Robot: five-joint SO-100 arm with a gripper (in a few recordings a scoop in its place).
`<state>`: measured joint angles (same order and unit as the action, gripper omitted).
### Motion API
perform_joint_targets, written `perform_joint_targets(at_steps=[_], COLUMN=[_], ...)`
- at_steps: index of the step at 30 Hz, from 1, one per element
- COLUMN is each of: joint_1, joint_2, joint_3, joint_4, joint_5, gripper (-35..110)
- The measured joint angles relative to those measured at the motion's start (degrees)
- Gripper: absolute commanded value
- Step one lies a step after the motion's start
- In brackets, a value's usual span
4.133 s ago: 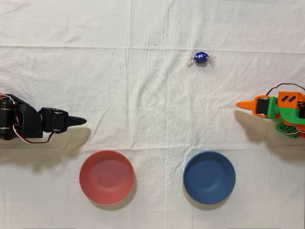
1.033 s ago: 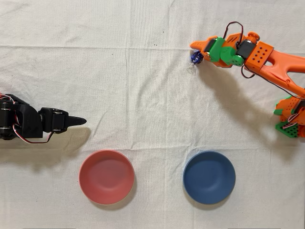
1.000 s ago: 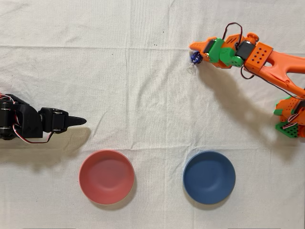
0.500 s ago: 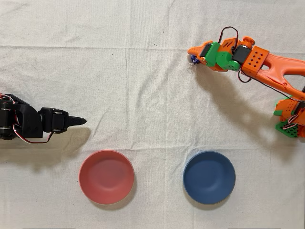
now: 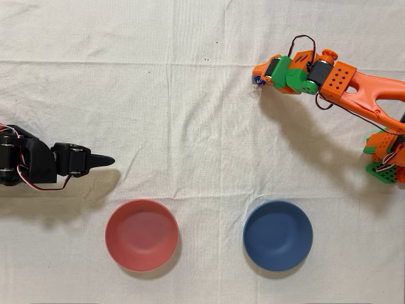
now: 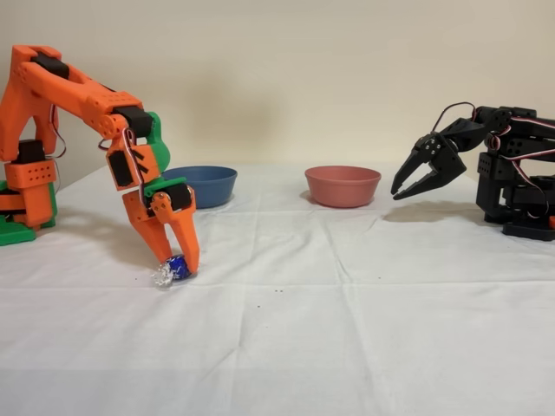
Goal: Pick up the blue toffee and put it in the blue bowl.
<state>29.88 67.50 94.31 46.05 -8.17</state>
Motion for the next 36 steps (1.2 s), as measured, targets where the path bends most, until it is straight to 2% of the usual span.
perform_joint_targets(at_steps=[9, 21, 25, 31, 36], joint_1=[0.0, -6.77, -12.48, -22.94, -33.31], joint_2=[6.42, 34.63, 41.75, 44.12, 43.24], joint_3=[6.86, 19.51, 18.9, 9.23, 2.29], joint_4=[0.62, 8.0, 13.1, 22.94, 25.75], joint_5=[-3.43, -7.21, -7.73, -5.98, -3.96], gripper=[12, 12, 12, 12, 12])
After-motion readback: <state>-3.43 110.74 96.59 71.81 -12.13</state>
